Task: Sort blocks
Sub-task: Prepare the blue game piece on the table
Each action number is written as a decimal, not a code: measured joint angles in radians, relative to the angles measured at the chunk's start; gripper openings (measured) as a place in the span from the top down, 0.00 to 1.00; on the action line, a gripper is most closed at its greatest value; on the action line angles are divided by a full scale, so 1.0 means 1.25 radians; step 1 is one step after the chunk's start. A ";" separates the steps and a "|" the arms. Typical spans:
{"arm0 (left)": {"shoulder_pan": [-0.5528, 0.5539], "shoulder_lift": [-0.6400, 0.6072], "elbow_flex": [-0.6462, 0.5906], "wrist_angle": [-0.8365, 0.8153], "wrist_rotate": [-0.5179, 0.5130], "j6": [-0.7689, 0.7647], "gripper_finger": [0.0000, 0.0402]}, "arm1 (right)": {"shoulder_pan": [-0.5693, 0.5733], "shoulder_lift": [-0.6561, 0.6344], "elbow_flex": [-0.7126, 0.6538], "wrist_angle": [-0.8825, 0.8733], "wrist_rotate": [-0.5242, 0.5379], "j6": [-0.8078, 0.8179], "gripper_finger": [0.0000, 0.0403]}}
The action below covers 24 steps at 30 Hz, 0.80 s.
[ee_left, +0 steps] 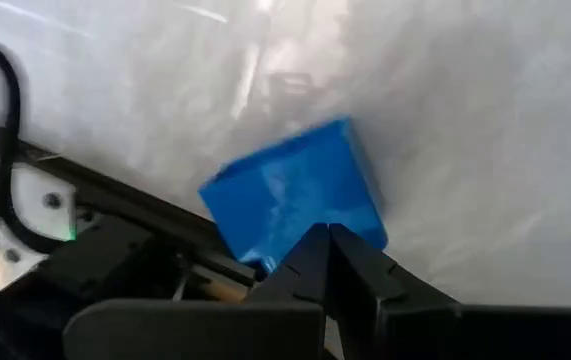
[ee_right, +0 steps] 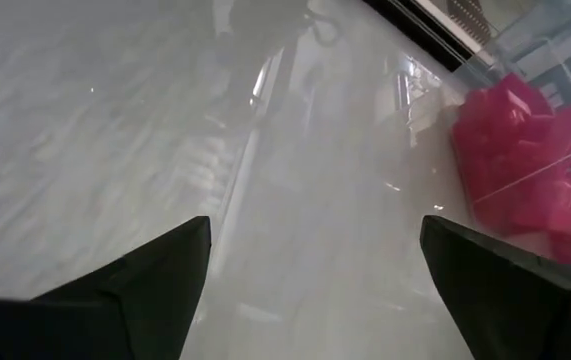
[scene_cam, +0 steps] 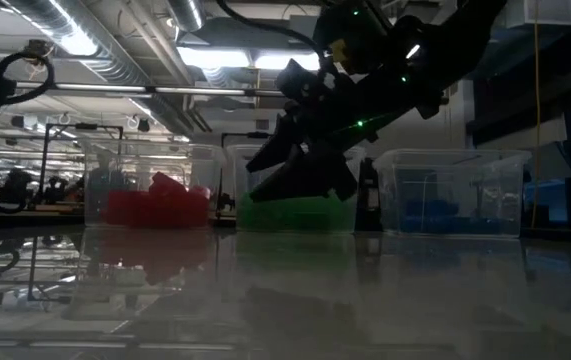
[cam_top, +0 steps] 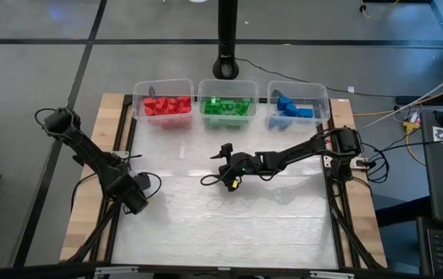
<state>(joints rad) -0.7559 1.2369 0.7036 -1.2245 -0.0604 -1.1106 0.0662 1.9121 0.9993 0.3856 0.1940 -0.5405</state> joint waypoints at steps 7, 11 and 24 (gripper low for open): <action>0.023 0.043 -0.003 0.001 0.033 0.042 1.00 | 0.000 0.000 0.000 0.012 -0.018 0.015 0.11; 0.051 0.094 -0.003 -0.001 0.042 0.058 1.00 | 0.000 0.000 0.000 0.012 -0.021 0.031 0.11; 0.101 0.196 0.006 0.017 0.056 0.161 1.00 | 0.000 0.000 0.000 0.008 -0.021 0.031 0.11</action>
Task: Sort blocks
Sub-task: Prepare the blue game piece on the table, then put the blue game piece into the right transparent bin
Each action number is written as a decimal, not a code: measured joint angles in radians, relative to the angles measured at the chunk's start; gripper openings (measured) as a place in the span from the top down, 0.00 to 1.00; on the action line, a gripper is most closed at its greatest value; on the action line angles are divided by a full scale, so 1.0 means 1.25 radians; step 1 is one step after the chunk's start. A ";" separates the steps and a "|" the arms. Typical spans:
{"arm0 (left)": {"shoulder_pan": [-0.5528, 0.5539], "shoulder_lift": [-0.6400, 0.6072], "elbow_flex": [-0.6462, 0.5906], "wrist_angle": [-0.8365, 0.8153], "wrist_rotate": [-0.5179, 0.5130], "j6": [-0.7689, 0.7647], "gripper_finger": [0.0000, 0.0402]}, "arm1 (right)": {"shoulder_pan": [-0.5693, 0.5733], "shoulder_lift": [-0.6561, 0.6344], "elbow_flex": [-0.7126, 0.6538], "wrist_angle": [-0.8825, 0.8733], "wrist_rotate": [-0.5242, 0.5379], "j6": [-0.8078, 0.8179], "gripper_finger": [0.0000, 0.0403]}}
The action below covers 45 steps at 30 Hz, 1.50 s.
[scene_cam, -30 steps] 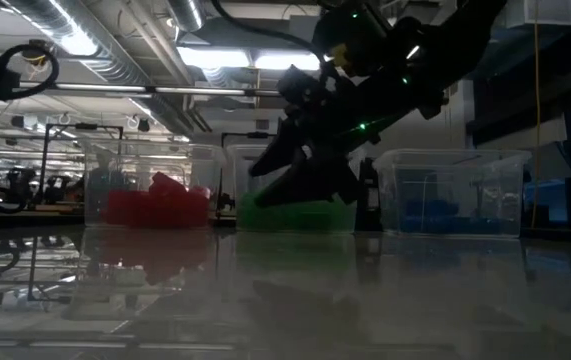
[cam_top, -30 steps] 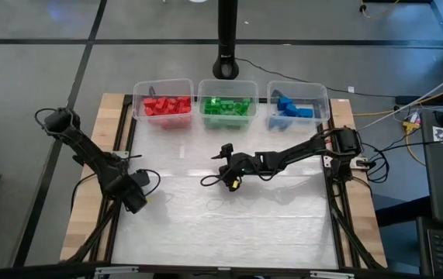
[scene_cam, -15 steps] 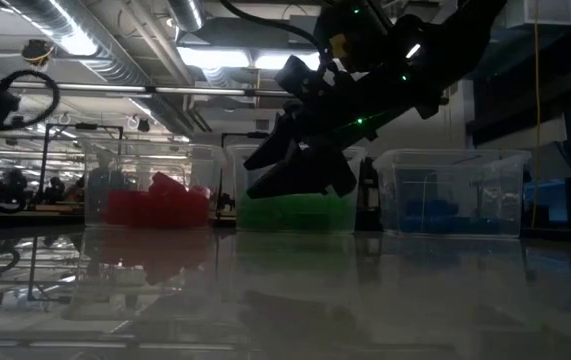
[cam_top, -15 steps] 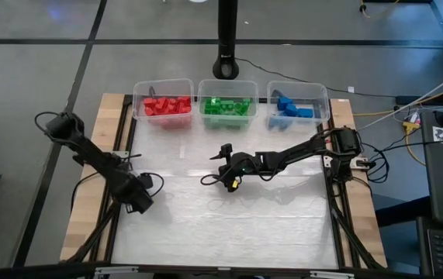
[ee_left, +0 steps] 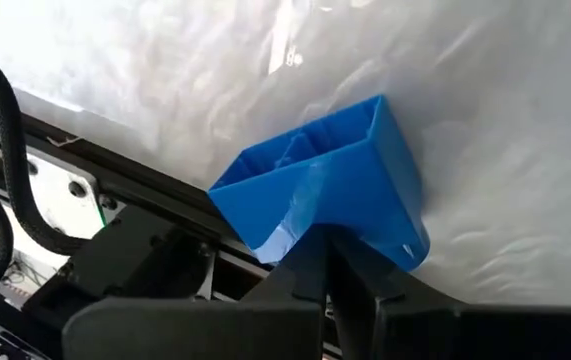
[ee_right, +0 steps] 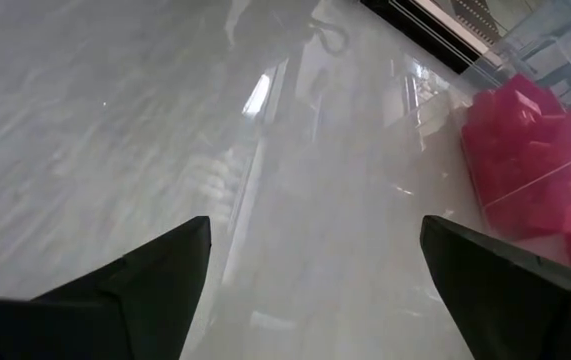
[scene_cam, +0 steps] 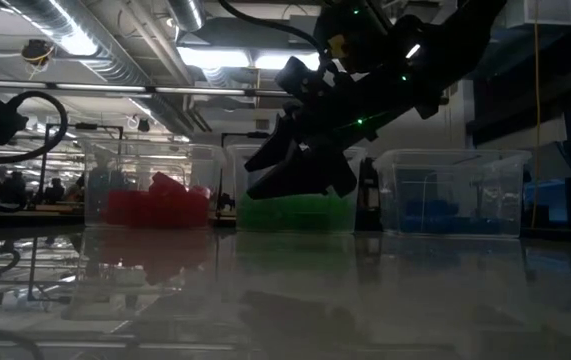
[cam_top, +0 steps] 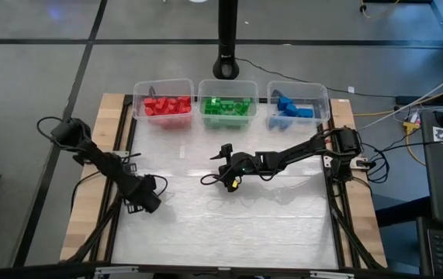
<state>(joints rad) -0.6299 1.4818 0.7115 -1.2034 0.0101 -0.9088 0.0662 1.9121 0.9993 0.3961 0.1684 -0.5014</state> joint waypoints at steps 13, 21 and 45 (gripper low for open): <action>0.038 0.002 0.037 0.012 -0.040 0.061 1.00 | 0.000 0.000 0.001 0.000 -0.100 0.018 0.11; 0.063 0.003 0.082 0.087 -0.091 0.089 1.00 | 0.000 -0.001 0.001 0.037 -0.139 0.019 0.11; -0.091 -0.054 0.114 0.421 -0.341 -0.007 1.00 | 0.053 0.149 0.051 0.287 -0.215 0.123 0.11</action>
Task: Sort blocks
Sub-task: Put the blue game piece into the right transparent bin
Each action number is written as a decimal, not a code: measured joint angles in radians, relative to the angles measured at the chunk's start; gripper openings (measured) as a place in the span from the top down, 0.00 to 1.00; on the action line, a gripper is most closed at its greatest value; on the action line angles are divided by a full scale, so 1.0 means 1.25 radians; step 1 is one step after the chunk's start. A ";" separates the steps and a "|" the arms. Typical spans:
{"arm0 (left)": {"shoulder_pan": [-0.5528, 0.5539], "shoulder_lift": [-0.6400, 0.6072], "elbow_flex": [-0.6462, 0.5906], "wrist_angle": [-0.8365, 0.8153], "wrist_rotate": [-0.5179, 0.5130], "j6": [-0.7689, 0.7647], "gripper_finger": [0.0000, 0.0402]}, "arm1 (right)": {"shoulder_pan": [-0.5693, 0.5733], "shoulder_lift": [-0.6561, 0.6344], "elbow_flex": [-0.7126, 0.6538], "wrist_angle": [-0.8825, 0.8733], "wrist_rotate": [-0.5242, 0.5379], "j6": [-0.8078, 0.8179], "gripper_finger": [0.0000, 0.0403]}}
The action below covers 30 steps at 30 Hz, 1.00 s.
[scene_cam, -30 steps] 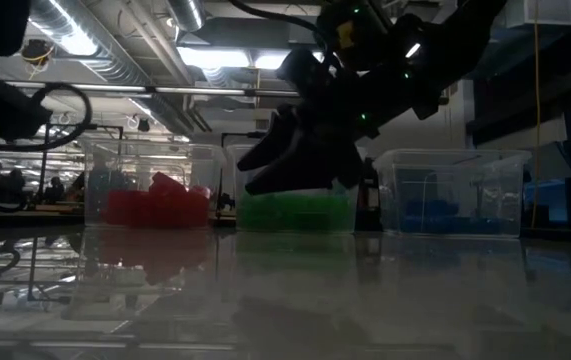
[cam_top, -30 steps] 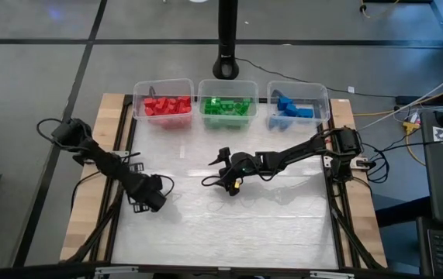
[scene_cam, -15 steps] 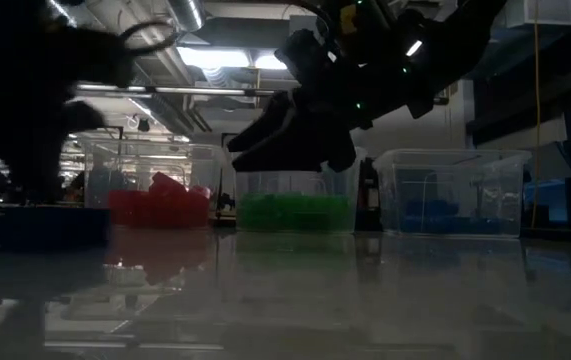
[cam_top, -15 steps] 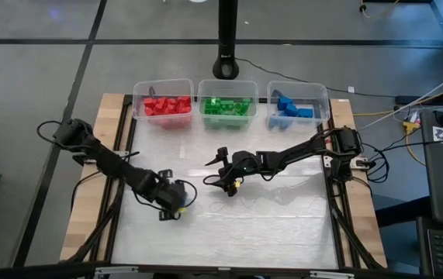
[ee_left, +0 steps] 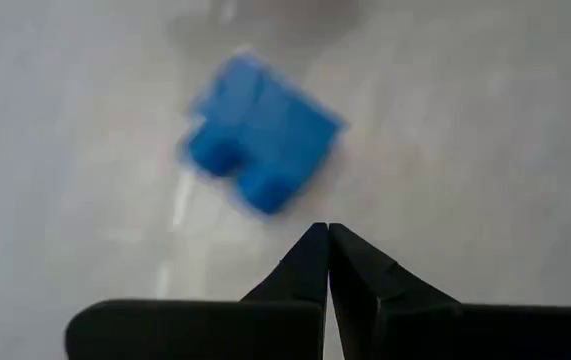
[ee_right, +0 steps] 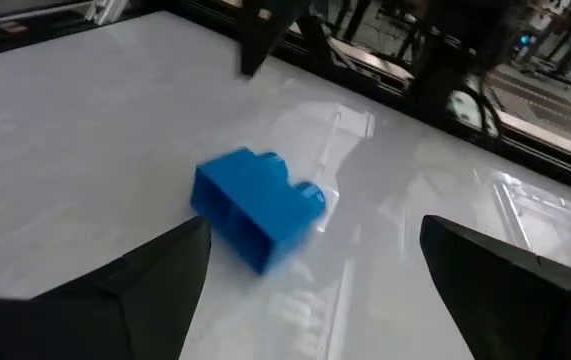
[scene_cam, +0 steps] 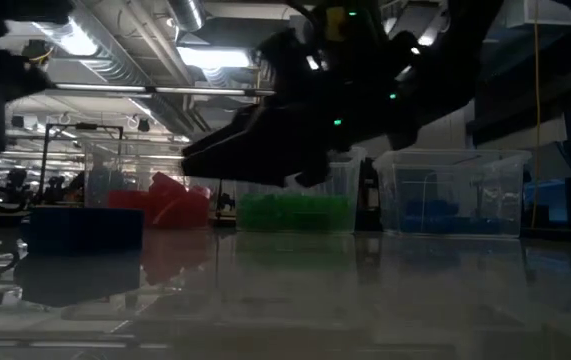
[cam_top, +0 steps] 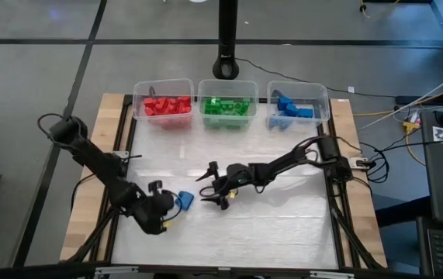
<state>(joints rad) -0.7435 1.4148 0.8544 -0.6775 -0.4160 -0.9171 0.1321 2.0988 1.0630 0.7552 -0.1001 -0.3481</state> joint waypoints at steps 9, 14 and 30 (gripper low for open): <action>-0.022 0.083 -0.169 0.416 -0.071 -0.005 1.00 | 0.011 0.133 0.190 -0.139 -0.017 0.002 0.11; -0.016 0.122 -0.210 0.432 -0.100 -0.034 1.00 | 0.009 0.186 0.261 -0.166 -0.028 -0.005 0.11; -0.019 0.123 -0.234 0.347 -0.211 -0.021 1.00 | -0.006 0.210 0.303 -0.167 -0.013 -0.045 0.11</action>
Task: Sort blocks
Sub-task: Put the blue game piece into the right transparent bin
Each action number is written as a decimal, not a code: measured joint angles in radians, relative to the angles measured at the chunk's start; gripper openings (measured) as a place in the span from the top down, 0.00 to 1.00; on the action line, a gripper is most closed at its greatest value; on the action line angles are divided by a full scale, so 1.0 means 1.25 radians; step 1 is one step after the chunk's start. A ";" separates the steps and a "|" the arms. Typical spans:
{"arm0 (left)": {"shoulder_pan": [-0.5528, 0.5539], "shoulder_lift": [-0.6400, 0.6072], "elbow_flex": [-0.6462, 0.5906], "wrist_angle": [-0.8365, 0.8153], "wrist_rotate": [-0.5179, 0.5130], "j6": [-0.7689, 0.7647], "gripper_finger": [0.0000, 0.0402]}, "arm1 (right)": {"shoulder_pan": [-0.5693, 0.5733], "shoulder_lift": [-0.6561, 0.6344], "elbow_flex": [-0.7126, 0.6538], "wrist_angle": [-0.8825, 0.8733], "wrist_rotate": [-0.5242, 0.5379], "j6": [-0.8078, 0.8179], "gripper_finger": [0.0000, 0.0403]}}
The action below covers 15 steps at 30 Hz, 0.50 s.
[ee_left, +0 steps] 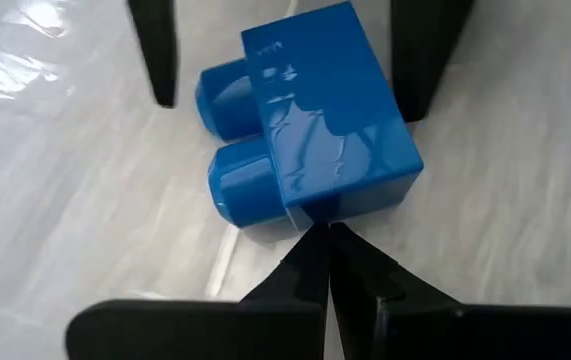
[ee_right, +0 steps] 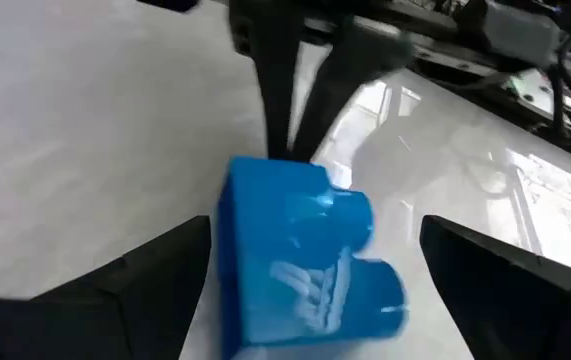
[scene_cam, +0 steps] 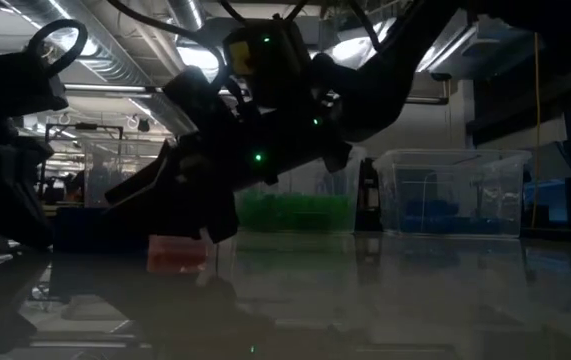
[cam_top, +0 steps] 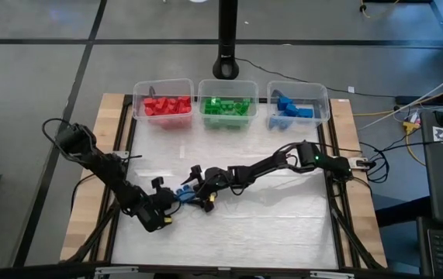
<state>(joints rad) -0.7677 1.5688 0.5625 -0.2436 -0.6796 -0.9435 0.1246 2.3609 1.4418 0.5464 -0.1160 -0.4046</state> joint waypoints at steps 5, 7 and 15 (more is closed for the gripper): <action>0.001 0.000 -0.001 -0.007 -0.018 0.000 1.00 | -0.018 0.016 0.000 0.018 -0.012 0.012 0.11; 0.002 0.000 -0.001 -0.007 -0.020 -0.001 1.00 | -0.020 0.032 0.005 0.033 -0.021 0.033 0.11; 0.003 0.002 -0.002 -0.009 -0.060 -0.010 1.00 | -0.022 0.105 0.088 0.027 -0.105 0.121 0.11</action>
<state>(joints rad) -0.7637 1.5711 0.5598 -0.2545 -0.7546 -0.9565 0.0972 2.4916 1.5516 0.5807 -0.2467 -0.2535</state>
